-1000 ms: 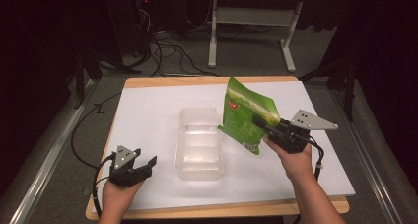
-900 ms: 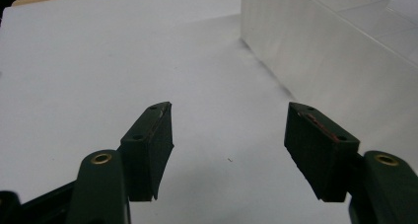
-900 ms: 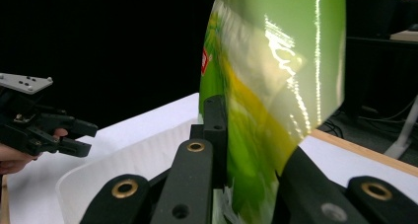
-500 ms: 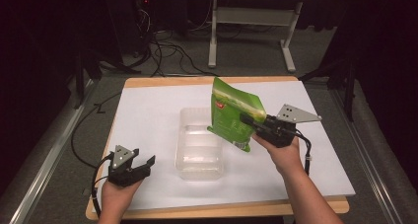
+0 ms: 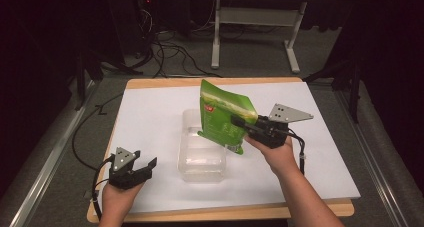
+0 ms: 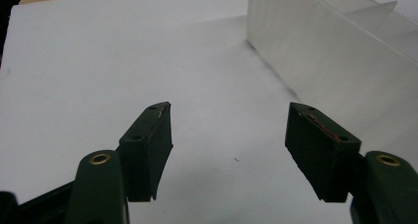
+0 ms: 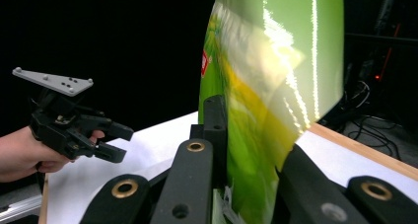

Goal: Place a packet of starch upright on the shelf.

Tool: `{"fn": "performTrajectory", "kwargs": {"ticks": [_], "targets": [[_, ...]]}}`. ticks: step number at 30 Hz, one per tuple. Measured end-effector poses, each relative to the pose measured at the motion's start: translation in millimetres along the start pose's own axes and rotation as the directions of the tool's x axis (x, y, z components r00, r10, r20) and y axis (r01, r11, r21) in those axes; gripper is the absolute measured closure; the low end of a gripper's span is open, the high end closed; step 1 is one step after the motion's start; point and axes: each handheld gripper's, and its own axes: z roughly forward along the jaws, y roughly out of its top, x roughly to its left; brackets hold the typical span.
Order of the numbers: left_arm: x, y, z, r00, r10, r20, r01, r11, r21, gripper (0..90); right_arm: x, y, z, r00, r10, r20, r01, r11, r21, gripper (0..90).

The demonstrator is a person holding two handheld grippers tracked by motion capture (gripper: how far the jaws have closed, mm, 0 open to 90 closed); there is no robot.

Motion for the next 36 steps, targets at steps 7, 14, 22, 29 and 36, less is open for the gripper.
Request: {"fn": "performTrajectory", "kwargs": {"ticks": [7,14,22,29,36], "targets": [[0.8,-0.2,0.5,1.0000,0.000,0.000,0.000,1.0000,0.003,35.1,4.4,-0.3,7.8,0.9995,-0.002,-0.030,0.002,1.000,0.002,86.5],[1.2,0.1,-1.9,1.0000,-0.007,0.003,0.007,1.0000,-0.006,35.1,11.8,1.0,16.6,0.9973,-0.011,-0.073,0.012,1.000,0.006,86.5],[1.5,-0.6,-2.1,1.0000,-0.008,-0.003,0.008,0.9999,-0.010,35.3,19.3,1.7,21.8,0.9929,-0.027,-0.116,0.029,0.999,0.015,86.5],[1.7,-0.5,-2.4,1.0000,-0.006,-0.006,0.006,0.9999,-0.012,35.3,23.1,1.0,23.2,0.9896,-0.033,-0.140,0.038,0.999,0.032,86.6],[2.9,-0.4,-4.1,0.9999,-0.008,-0.008,0.008,0.9998,-0.019,35.3,23.9,-1.8,29.0,0.9853,-0.026,-0.169,0.036,0.998,0.053,86.5]]}}
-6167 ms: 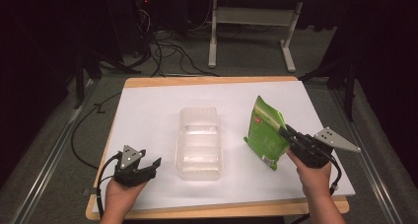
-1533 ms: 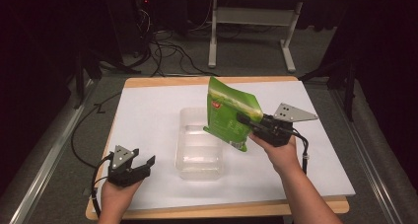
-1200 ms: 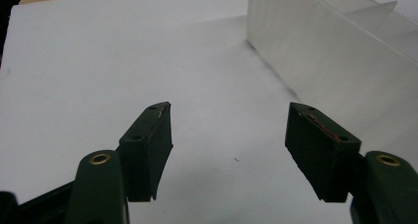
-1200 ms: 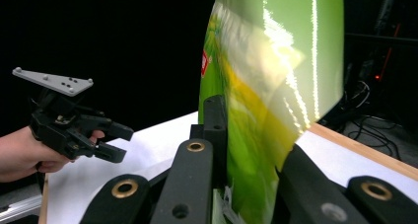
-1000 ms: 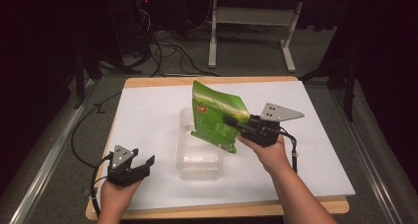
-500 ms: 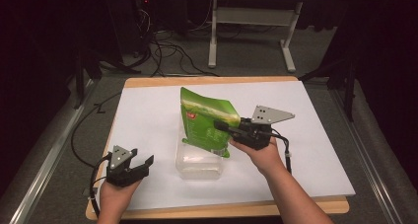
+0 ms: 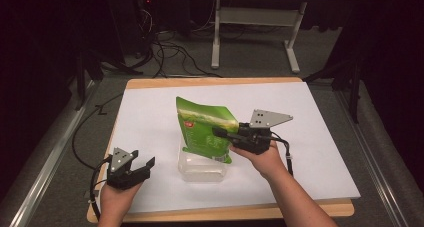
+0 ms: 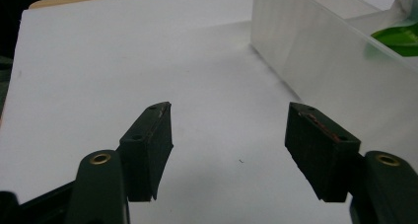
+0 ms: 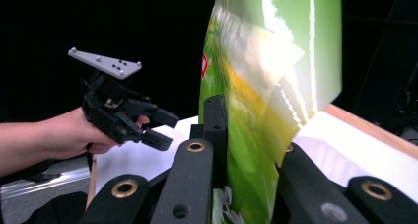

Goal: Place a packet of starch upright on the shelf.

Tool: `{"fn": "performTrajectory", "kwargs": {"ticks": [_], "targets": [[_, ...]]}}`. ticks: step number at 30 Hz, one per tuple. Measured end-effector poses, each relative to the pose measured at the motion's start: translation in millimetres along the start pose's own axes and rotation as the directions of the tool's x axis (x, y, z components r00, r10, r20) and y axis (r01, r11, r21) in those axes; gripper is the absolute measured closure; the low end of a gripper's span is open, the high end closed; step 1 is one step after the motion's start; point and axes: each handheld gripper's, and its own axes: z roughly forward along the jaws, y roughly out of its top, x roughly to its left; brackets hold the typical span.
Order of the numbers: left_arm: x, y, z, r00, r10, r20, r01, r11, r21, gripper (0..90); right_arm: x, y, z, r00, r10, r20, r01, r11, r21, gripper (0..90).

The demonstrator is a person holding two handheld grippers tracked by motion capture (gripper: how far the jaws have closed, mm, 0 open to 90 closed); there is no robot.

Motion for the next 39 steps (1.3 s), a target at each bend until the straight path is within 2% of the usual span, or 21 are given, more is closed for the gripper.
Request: {"fn": "performTrajectory", "kwargs": {"ticks": [9,17,27,39], "targets": [[1.0,-0.3,-1.0,0.9999,-0.013,-0.003,0.013,0.9999,-0.004,35.2,-0.3,-6.1,3.7,1.0000,0.004,-0.005,-0.004,0.999,0.034,86.5],[0.7,0.4,-1.3,1.0000,-0.006,-0.003,0.006,1.0000,-0.006,35.2,0.5,-7.3,6.8,0.9999,0.001,-0.013,0.000,0.998,0.055,86.5],[0.3,0.2,-1.3,1.0000,-0.002,0.001,0.002,1.0000,-0.006,35.3,0.6,-9.7,20.7,0.9999,-0.004,-0.017,0.005,0.996,0.084,86.5],[0.4,-0.1,-1.2,0.9999,-0.009,0.005,0.009,1.0000,-0.004,35.3,-0.5,-13.0,25.5,0.9998,0.008,-0.016,-0.007,0.997,0.073,86.5]]}}
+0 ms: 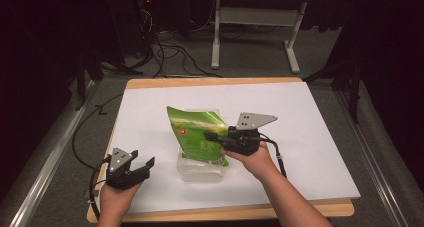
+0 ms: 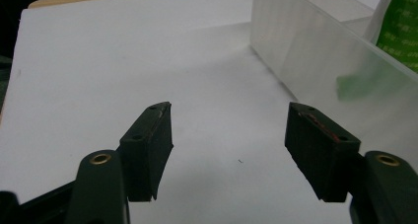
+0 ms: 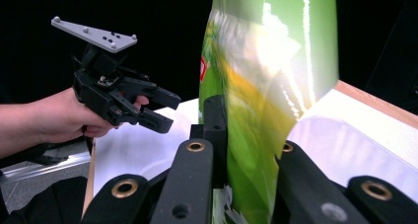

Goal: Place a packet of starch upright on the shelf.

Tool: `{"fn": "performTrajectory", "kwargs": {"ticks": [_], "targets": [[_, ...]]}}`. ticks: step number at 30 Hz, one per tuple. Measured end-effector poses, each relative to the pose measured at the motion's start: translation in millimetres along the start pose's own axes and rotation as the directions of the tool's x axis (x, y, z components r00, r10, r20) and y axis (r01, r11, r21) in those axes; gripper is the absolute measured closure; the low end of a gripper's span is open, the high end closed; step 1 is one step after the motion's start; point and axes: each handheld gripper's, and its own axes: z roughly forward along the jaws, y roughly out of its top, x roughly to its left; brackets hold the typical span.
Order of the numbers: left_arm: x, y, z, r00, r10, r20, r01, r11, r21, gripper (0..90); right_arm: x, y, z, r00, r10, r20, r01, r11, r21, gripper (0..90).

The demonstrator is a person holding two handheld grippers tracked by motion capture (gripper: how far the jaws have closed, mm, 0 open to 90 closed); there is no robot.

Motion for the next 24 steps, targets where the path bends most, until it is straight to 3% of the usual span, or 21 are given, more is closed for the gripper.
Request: {"fn": "performTrajectory", "kwargs": {"ticks": [6,14,24], "targets": [[-2.4,0.2,1.3,1.0000,0.005,-0.001,-0.005,1.0000,0.005,35.3,-0.5,-5.8,-0.9,0.9998,0.017,0.000,-0.017,1.000,-0.018,86.5],[-3.5,0.1,1.5,1.0000,0.009,0.002,-0.009,0.9999,0.006,35.3,2.3,-5.9,-0.4,1.0000,0.006,0.001,-0.006,1.000,-0.014,86.5],[-2.2,0.0,1.9,1.0000,0.004,0.002,-0.004,0.9999,0.012,35.4,4.9,-5.1,-2.3,0.9995,0.025,-0.018,-0.025,1.000,-0.009,86.5]]}}
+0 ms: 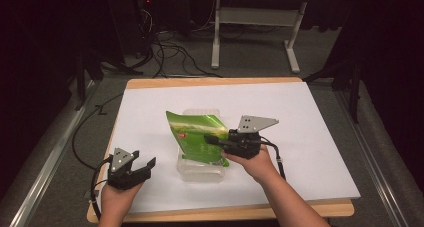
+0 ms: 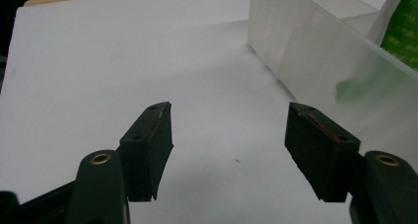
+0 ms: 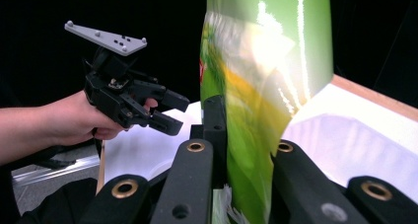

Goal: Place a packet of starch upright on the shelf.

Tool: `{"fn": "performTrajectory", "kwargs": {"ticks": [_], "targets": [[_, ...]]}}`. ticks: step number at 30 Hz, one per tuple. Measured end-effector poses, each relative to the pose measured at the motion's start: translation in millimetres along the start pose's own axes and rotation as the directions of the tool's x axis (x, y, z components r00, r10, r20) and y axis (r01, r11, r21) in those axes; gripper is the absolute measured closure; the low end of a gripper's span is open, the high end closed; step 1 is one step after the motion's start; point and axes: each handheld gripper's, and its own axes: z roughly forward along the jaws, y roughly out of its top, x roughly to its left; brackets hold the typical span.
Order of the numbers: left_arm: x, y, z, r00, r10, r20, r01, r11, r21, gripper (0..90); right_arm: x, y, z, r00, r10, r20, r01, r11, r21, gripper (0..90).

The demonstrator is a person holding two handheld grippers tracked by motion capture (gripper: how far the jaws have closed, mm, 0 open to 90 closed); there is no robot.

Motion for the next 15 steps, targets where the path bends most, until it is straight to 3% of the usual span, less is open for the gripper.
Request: {"fn": "performTrajectory", "kwargs": {"ticks": [11,15], "targets": [[-2.0,-0.1,-0.3,1.0000,0.005,0.001,-0.005,1.0000,-0.003,35.3,2.5,-1.1,6.9,0.9998,-0.011,0.017,0.011,1.000,-0.001,86.4],[-3.0,-0.1,0.6,0.9999,0.010,0.001,-0.010,0.9999,0.004,35.3,1.8,-0.2,4.8,1.0000,0.006,0.001,-0.006,1.000,0.003,86.5]]}}
